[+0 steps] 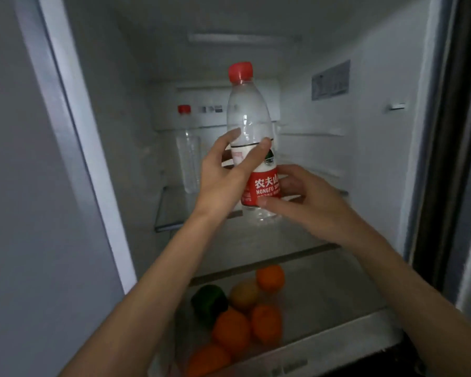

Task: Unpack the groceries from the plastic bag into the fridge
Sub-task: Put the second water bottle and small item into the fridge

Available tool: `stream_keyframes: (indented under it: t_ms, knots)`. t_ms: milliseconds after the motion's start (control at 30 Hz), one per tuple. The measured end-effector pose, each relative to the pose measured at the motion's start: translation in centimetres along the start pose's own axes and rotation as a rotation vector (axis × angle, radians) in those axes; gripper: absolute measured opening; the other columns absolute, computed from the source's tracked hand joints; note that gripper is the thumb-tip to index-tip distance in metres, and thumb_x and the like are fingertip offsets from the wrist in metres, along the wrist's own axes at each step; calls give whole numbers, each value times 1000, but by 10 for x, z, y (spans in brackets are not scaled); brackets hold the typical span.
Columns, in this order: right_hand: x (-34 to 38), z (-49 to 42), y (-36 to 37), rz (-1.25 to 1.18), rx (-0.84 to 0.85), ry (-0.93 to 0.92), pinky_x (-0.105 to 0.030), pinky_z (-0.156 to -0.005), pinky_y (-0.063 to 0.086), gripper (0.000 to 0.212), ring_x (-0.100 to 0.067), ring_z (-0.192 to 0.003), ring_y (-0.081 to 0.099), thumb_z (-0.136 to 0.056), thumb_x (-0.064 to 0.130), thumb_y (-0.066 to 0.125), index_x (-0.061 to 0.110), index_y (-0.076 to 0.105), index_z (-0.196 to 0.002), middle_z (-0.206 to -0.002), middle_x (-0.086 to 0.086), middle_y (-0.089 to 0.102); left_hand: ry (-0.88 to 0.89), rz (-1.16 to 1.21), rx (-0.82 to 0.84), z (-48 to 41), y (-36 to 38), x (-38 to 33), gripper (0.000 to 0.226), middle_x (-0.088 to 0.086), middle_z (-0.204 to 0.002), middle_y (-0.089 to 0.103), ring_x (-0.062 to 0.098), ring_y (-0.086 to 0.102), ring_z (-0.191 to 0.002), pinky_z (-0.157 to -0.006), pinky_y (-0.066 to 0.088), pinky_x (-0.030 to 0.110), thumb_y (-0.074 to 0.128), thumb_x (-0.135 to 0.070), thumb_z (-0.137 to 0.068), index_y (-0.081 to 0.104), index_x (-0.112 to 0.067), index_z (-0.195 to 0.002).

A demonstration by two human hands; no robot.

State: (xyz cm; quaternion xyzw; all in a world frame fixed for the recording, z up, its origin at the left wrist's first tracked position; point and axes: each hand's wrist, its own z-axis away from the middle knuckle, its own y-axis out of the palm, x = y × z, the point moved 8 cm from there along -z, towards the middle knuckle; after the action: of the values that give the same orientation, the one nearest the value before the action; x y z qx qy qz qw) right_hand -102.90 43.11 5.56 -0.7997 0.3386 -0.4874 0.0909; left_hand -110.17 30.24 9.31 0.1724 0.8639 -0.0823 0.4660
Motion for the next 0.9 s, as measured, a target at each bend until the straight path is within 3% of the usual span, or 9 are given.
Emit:
stream_keyframes:
  t_ms: [100, 233, 333, 433, 500, 633, 833, 900]
  knots:
    - [6, -44, 29, -71, 25, -17, -25, -83, 53, 66, -3, -99, 65, -77, 43, 76, 28, 47, -135, -113, 9, 68, -24, -118, -89, -33, -37, 0, 66, 5, -113, 71, 15, 72, -96, -85, 60, 34, 81, -43, -75, 58, -11, -129]
    - [-5, -96, 66, -150, 51, -20, -36, -88, 57, 63, -8, -92, 70, -72, 34, 82, 22, 53, -126, -104, 3, 72, -52, -185, -224, -68, -75, 8, 53, -8, -93, 68, 1, 66, -78, -68, 54, 15, 85, -25, -73, 53, -16, -115]
    - [-19, -121, 94, -209, 58, -3, -45, -89, 56, 53, -15, -92, 71, -59, 36, 87, 25, 59, -103, -101, -2, 73, -106, -220, -334, -83, -98, 35, 56, 5, -107, 73, 16, 70, -90, -89, 57, 32, 88, -20, -68, 60, -8, -115]
    - [-28, -135, 113, -213, 54, 19, -48, -88, 56, 43, -18, -90, 71, -58, 35, 88, 32, 56, -87, -95, -1, 73, -144, -305, -390, -89, -109, 59, 69, 11, -114, 71, 24, 70, -99, -94, 56, 42, 90, -28, -65, 61, -11, -126]
    - [-33, -144, 119, -196, 61, 34, -45, -89, 56, 40, -17, -91, 70, -66, 27, 87, 32, 54, -89, -96, 0, 72, -133, -353, -410, -89, -109, 57, 68, 11, -117, 70, 24, 69, -101, -95, 55, 40, 88, -29, -68, 61, -11, -128]
    - [-33, -158, 122, -100, 116, 45, -34, -84, 55, 51, -19, -94, 68, -69, 38, 84, 16, 60, -109, -101, 0, 71, -119, -450, -405, -95, -106, 57, 57, 11, -119, 68, 22, 65, -104, -90, 49, 25, 82, -20, -78, 59, -9, -129]
    - [-44, -162, 118, -8, 14, 84, -36, -88, 53, 54, -26, -101, 67, -76, 34, 80, 8, 59, -119, -109, -11, 70, -181, -513, -204, -93, -91, 74, 48, 11, -134, 61, 24, 60, -119, -103, 49, 44, 70, -8, -85, 57, -8, -131]
    - [-47, -160, 116, -3, 25, 124, -32, -88, 51, 50, -28, -105, 65, -81, 28, 76, 4, 57, -120, -114, -14, 68, -177, -560, -155, -92, -86, 69, 49, 10, -138, 57, 23, 57, -121, -104, 48, 44, 66, -4, -88, 54, -6, -135]
